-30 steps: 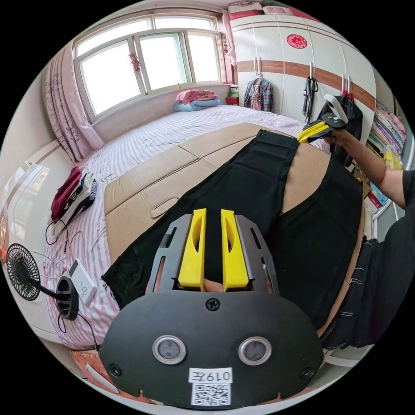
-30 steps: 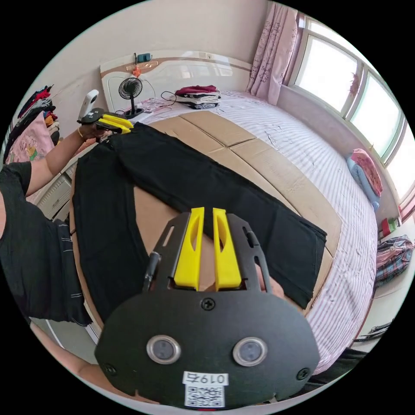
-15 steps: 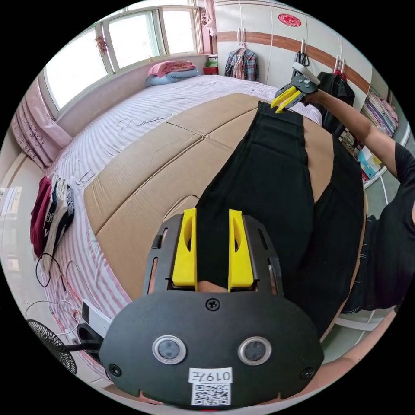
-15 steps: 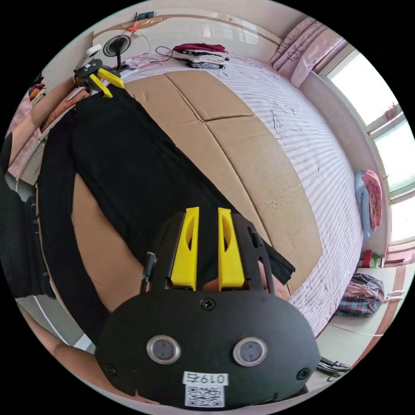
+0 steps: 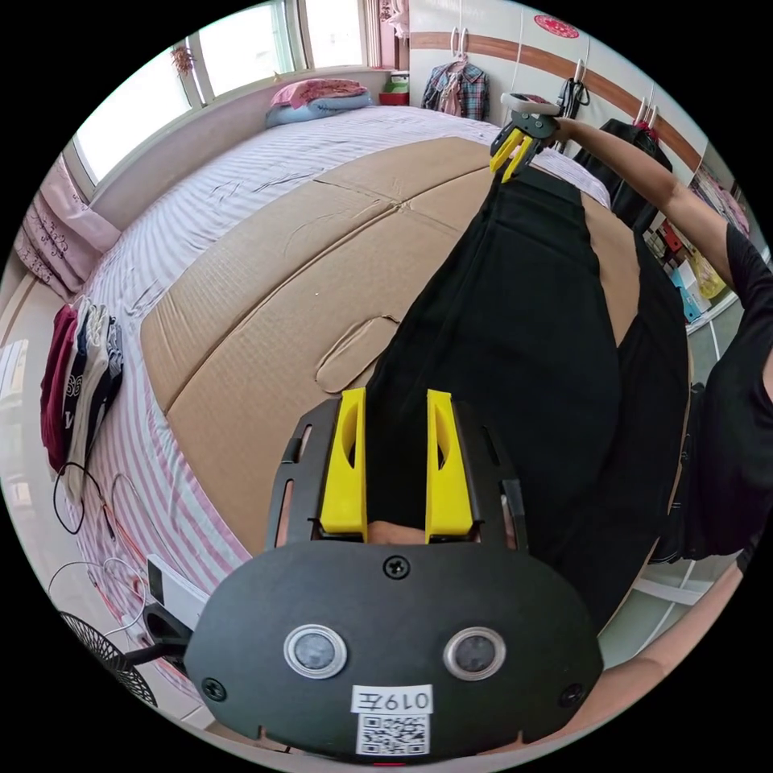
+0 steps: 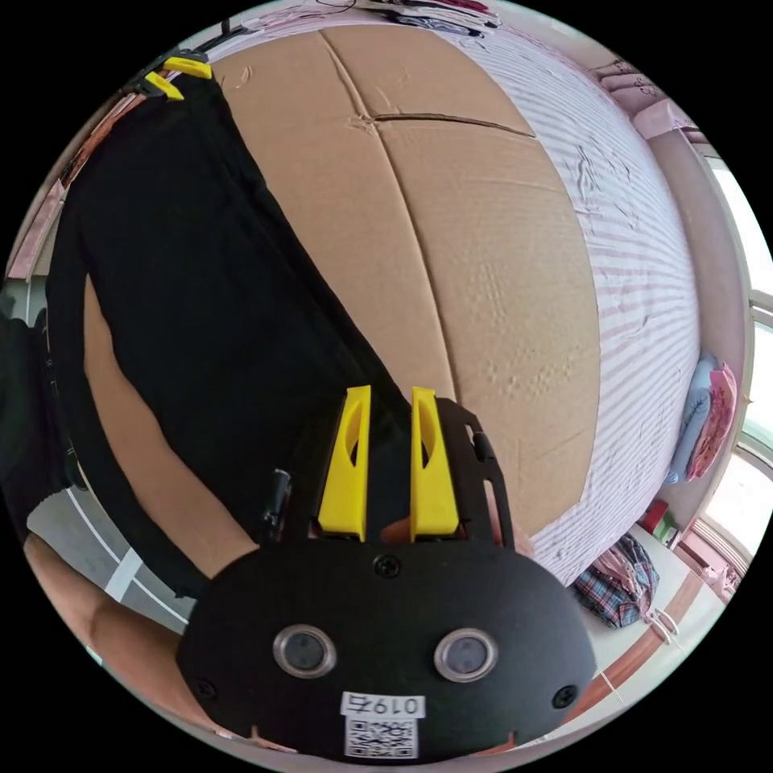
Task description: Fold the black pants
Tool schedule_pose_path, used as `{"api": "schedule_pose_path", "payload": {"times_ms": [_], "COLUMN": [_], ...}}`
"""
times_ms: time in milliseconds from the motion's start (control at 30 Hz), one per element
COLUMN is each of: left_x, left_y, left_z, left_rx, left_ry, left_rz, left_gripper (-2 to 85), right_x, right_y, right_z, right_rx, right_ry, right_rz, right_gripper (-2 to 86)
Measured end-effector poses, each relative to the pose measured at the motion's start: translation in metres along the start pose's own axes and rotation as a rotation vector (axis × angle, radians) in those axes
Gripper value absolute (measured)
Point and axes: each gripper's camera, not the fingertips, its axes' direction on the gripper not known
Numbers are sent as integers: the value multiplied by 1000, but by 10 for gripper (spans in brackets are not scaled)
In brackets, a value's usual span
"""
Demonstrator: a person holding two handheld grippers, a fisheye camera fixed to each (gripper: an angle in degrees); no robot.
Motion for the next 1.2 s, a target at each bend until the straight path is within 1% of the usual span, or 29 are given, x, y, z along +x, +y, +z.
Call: {"api": "schedule_pose_path", "payload": {"times_ms": [67,233,367,533,667,867,1033,1200], "left_x": [-6,-18,-23,-29,-34,-32,-30,-17], "left_y": [-4,-18,-33,-51,-71,-96,-99,-97], "left_z": [1,2,9,17,22,42,44,42], "left_rx": [0,10,-2,-15,-24,-134,-144,-172], "left_ry": [-8,-14,-20,-32,40,85,99,113], "left_rz": [-6,-10,12,68,122,176,167,181], "left_gripper": [105,106,105,107,106,100,86,51], "right_x": [24,63,97,109,115,126,117,101], "right_y": [-4,-9,-13,-23,-26,-9,7,26], "right_z": [0,1,4,6,11,21,31,43], "right_rx": [16,56,70,31,2,39,57,62], "right_ry": [-76,-130,-202,-170,-152,-177,-150,-132], "right_rz": [18,3,65,44,35,60,51,34], "right_gripper": [67,65,62,59,58,59,56,36]}}
